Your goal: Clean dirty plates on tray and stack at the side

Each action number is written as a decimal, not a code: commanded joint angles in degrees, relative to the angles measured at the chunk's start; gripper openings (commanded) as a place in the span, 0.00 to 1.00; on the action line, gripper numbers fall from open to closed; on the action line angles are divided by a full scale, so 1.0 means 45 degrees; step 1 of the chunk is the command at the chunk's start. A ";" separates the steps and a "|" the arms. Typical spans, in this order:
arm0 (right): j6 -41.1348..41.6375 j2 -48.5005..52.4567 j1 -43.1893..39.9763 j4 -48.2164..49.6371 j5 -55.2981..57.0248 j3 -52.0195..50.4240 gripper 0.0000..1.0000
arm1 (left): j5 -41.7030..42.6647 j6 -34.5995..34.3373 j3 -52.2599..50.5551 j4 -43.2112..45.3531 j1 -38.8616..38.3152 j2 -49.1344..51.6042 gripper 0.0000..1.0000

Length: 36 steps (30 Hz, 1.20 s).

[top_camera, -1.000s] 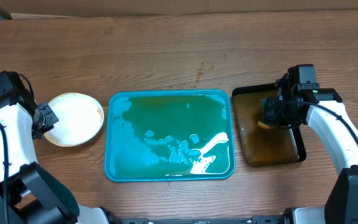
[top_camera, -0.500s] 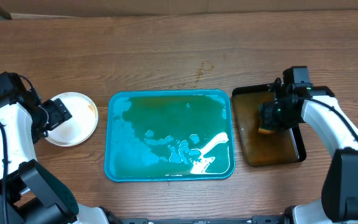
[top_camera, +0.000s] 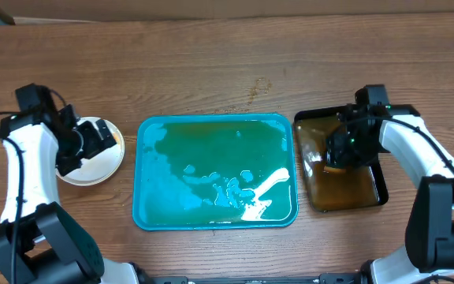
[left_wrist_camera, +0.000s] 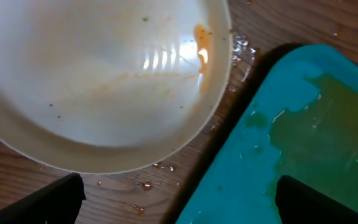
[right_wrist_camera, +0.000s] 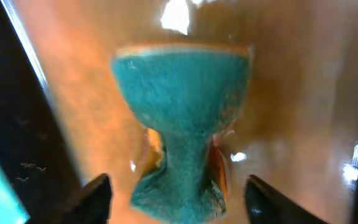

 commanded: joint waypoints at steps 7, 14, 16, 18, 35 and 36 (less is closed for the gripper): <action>-0.0811 -0.2069 0.0510 -0.0155 -0.1360 0.1477 0.76 | 0.1039 0.2074 0.0015 0.0058 -0.2633 -0.1865 1.00; 0.0695 -0.2098 0.1336 -0.1030 -0.1044 0.1472 1.00 | 0.1477 0.1909 0.0015 -0.1758 -0.4095 -0.1841 1.00; 0.1010 -0.2259 0.1336 -0.1151 -0.1064 0.1457 1.00 | 0.1855 0.1919 0.0015 -0.2399 -0.4085 -0.1855 1.00; 0.1010 -0.2574 0.1341 -0.1243 -0.1035 0.1447 1.00 | 0.1807 0.1923 -0.0015 -0.2919 -0.4085 -0.1996 1.00; 0.0967 -1.1730 0.1336 -0.0151 0.0005 -0.2273 1.00 | 0.1899 0.1360 -0.4998 0.0767 -0.4085 -1.1628 1.00; 0.0967 -1.2191 0.1336 -0.0189 0.0000 -0.2370 1.00 | 0.1865 0.1379 -0.5066 0.0855 -0.4085 -1.2109 1.00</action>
